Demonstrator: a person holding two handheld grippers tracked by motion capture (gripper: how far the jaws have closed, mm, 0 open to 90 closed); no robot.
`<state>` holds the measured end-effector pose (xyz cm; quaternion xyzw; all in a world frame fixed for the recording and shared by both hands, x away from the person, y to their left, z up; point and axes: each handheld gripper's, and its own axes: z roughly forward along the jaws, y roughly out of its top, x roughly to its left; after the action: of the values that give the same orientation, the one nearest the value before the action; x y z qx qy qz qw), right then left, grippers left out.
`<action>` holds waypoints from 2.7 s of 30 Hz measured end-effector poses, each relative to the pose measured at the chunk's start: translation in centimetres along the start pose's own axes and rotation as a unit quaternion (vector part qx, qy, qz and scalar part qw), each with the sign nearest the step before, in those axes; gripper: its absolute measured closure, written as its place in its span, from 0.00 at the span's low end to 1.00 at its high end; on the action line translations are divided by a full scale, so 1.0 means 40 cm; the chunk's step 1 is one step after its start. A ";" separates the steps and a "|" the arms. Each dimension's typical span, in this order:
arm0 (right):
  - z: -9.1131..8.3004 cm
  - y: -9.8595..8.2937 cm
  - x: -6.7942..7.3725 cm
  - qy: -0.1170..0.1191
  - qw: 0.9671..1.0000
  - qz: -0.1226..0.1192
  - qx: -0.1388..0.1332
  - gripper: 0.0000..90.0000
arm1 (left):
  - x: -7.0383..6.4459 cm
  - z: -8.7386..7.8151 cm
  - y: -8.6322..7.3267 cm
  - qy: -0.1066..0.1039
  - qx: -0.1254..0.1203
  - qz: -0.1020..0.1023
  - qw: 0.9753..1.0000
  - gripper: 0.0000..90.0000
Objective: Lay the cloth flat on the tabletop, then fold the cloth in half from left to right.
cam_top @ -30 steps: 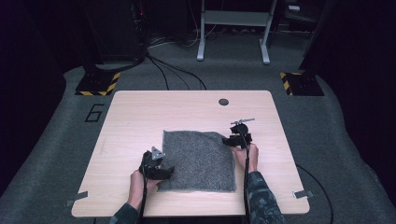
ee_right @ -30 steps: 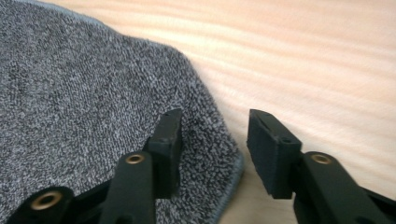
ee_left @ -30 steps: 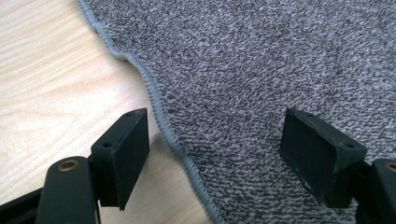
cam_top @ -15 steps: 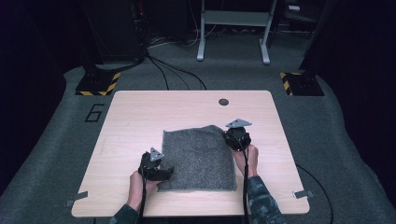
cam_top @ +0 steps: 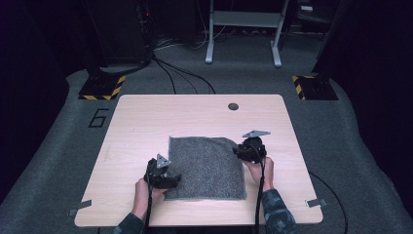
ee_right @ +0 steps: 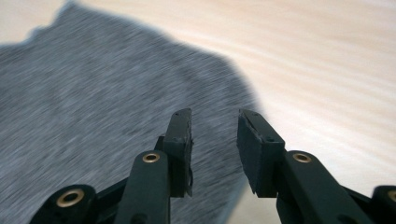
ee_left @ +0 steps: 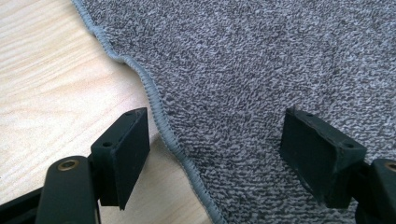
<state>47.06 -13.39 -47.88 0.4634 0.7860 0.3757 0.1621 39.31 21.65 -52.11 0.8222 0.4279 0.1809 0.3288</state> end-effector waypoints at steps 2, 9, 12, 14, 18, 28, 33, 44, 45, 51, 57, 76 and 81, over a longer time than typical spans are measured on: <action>0.015 0.011 -0.015 0.001 1.000 0.008 0.001 0.73 | 0.000 0.000 0.000 0.000 0.000 0.000 1.000 0.27; 0.058 -0.024 0.036 0.008 0.999 -0.017 0.050 0.65 | -0.002 0.000 -0.002 0.002 -0.004 -0.004 1.000 0.27; 0.072 -0.046 0.042 0.001 0.998 -0.029 0.064 0.59 | -0.002 0.001 -0.001 0.002 -0.003 -0.004 1.000 0.27; 0.071 -0.050 0.043 0.005 0.998 -0.023 0.060 0.59 | -0.003 0.002 -0.001 0.004 -0.005 -0.002 1.000 0.27; 0.072 -0.047 0.038 -0.009 0.997 -0.039 0.063 0.58 | -0.013 0.002 0.002 0.000 -0.001 0.000 1.000 0.26; 0.064 -0.051 0.009 -0.031 0.997 -0.036 0.065 0.53 | -0.027 0.015 0.022 -0.014 0.009 0.014 1.000 0.26; 0.048 -0.056 0.011 -0.039 0.996 -0.029 0.068 0.43 | -0.009 0.009 0.036 -0.026 -0.005 -0.003 1.000 0.21; -0.048 -0.059 0.100 0.010 0.999 -0.037 0.017 0.19 | 0.094 0.008 0.110 -0.021 -0.014 -0.042 0.999 0.17; -0.050 -0.060 0.115 0.015 0.999 -0.045 0.015 0.18 | 0.100 0.011 0.114 -0.023 -0.012 -0.050 0.998 0.17; -0.052 -0.073 0.211 0.050 0.997 -0.065 0.014 0.16 | 0.137 0.042 0.142 -0.028 -0.009 -0.067 0.997 0.17; -0.042 -0.078 0.286 0.073 0.993 -0.090 0.014 0.16 | 0.156 0.065 0.163 -0.024 -0.008 -0.066 0.998 0.17; 0.030 -0.106 0.496 0.133 0.977 -0.162 0.032 0.16 | 0.197 0.151 0.206 -0.020 0.009 -0.066 0.998 0.17; 0.043 -0.105 0.555 0.144 0.972 -0.183 0.041 0.22 | 0.202 0.166 0.208 -0.016 0.010 -0.068 0.998 0.18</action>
<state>34.05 5.06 -50.06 0.2592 0.8872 0.3698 0.0945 52.61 22.25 -50.98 0.7975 0.4790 0.1407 0.3389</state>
